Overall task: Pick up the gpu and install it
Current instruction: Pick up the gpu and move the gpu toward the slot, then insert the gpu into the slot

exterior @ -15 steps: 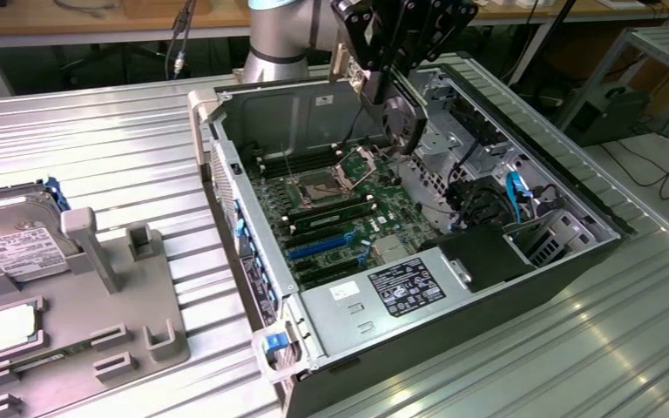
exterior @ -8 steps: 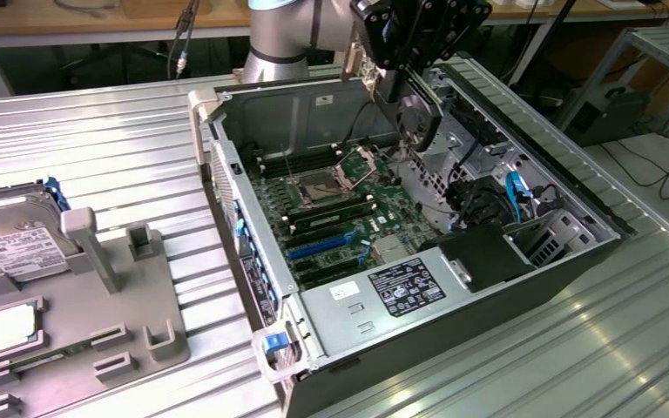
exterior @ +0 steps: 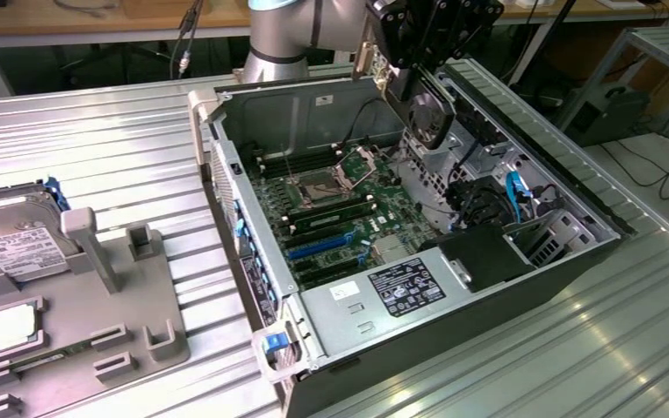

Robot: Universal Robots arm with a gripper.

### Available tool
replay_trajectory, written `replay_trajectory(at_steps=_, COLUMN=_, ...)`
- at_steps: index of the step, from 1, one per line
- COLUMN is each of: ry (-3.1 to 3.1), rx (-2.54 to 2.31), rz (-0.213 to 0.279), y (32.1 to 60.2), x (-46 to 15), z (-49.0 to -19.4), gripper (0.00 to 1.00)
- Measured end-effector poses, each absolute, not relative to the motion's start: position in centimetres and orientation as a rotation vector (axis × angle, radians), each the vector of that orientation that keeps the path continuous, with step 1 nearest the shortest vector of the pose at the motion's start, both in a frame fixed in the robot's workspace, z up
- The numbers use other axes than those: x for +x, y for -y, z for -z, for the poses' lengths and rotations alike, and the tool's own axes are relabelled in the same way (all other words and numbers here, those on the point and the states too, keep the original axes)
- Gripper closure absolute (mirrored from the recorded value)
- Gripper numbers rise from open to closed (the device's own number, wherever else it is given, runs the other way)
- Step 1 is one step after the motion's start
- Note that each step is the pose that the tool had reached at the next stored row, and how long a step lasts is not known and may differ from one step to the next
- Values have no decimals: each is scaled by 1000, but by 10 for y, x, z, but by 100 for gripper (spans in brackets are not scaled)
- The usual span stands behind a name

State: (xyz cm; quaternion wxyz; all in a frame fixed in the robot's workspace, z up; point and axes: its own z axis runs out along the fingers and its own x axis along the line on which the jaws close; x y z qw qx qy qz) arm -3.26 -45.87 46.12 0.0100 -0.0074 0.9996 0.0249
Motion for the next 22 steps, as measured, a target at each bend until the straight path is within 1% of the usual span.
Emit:
replay_trajectory(at_steps=14, ry=-3121, rx=-27, rz=-78, y=459, x=-33, z=-461, gripper=72)
replay_trajectory(at_steps=22, ry=-3115, rx=-238, rz=-80, y=459, x=-32, z=-461, gripper=72)
